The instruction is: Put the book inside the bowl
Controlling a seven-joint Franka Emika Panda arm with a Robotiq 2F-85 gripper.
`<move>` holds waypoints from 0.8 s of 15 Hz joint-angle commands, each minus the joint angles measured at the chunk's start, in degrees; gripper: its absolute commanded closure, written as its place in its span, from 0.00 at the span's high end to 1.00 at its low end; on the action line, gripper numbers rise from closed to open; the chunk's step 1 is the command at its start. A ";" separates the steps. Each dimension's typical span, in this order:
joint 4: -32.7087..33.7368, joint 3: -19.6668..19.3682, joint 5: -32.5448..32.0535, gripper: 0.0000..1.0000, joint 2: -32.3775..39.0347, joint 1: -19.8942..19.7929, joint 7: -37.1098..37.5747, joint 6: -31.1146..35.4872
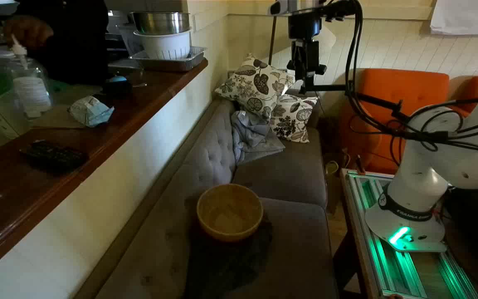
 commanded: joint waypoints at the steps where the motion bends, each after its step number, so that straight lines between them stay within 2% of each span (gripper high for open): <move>1: 0.10 0.74 0.31 1.00 0.18 -0.95 -0.34 -0.06; 11: 0.10 0.74 0.31 1.00 0.18 -0.95 -0.34 -0.06; 12: -1.05 1.14 2.32 1.00 0.15 -0.55 1.07 1.23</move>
